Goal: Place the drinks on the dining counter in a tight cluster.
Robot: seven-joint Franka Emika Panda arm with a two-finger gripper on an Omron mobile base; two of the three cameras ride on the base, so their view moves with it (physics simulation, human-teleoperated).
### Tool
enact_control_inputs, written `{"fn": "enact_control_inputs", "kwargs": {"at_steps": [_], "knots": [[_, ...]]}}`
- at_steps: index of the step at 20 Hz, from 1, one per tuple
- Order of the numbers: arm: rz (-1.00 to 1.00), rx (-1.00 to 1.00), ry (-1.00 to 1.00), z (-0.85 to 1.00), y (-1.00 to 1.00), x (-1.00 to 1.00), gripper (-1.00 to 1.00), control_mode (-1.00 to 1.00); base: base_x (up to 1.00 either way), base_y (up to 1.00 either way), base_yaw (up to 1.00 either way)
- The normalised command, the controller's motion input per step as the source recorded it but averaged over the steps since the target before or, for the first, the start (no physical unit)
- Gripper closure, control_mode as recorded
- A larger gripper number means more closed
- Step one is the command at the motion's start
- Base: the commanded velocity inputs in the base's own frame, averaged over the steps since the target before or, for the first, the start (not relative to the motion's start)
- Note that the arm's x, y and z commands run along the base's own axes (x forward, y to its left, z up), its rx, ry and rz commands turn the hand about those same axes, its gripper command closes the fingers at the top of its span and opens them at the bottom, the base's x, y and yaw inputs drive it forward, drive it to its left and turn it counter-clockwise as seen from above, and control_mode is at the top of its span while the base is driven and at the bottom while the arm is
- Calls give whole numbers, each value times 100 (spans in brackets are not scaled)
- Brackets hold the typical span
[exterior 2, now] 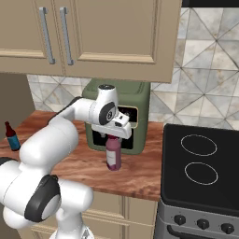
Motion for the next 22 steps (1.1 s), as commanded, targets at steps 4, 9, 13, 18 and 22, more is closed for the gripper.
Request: {"fn": "enact_control_inputs", "kwargs": {"at_steps": [4,9,13,18,22], "knots": [[0,0,0,0,0,0,100,-100,0,0,0],[0,0,0,0,0,0,100,-100,0,0,0],[0,0,-1,0,-2,-5,100,-100,0,0,0],[-1,0,-14,42,0,-76,100,-100,0,0,0],[0,3,-10,64,0,-100,100,-100,0,0,0]]}}
